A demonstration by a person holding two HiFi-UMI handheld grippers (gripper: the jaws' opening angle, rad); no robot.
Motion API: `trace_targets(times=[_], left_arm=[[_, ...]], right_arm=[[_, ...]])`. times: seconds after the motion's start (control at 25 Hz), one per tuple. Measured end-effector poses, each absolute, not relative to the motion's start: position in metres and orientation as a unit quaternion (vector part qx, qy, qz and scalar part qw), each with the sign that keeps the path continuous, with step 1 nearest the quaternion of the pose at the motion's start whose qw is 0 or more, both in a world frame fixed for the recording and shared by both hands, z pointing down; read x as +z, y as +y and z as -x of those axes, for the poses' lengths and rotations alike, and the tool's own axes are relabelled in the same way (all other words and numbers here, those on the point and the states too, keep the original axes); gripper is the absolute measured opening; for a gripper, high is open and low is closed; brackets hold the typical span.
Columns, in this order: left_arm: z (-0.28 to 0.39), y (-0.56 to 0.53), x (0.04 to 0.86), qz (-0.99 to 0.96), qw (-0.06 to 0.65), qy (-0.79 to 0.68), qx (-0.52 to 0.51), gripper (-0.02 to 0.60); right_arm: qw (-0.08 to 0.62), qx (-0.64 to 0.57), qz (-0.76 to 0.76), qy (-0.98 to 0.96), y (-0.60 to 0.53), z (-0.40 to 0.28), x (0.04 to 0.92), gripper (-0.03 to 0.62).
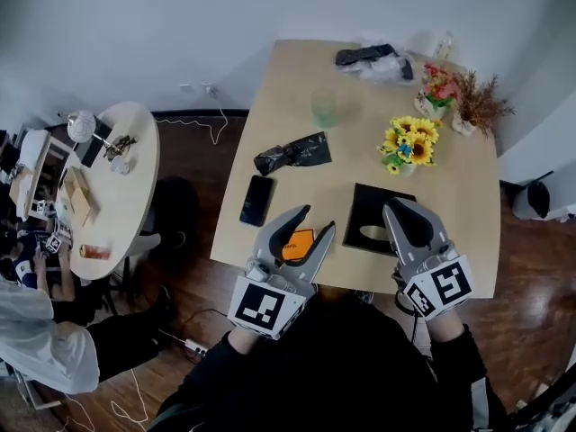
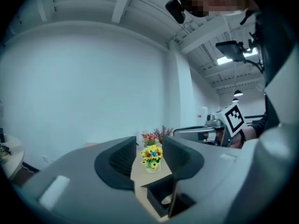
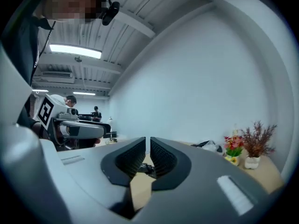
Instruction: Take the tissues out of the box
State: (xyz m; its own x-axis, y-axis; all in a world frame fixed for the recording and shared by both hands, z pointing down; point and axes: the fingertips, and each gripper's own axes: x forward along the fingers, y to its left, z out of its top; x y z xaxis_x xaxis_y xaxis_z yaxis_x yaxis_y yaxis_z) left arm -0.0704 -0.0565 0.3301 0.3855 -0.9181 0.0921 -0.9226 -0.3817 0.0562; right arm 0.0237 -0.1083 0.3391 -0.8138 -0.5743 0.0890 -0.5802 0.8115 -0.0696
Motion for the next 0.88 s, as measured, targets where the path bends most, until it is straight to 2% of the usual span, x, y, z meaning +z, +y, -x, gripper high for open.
trace_targets(times=[0.36,0.88], left_arm=[[0.029,-0.085,0.347,-0.856,0.064,-0.511,0.032,0.152],[0.047,-0.087,0.351,-0.852,0.079,-0.516,0.03,0.145]], right_arm=[[-0.03,0.011,-0.434,-0.9,-0.117,-0.114,0.297,0.025],[0.002,-0.013,-0.438,-0.899,-0.115,-0.101,0.306,0.002]])
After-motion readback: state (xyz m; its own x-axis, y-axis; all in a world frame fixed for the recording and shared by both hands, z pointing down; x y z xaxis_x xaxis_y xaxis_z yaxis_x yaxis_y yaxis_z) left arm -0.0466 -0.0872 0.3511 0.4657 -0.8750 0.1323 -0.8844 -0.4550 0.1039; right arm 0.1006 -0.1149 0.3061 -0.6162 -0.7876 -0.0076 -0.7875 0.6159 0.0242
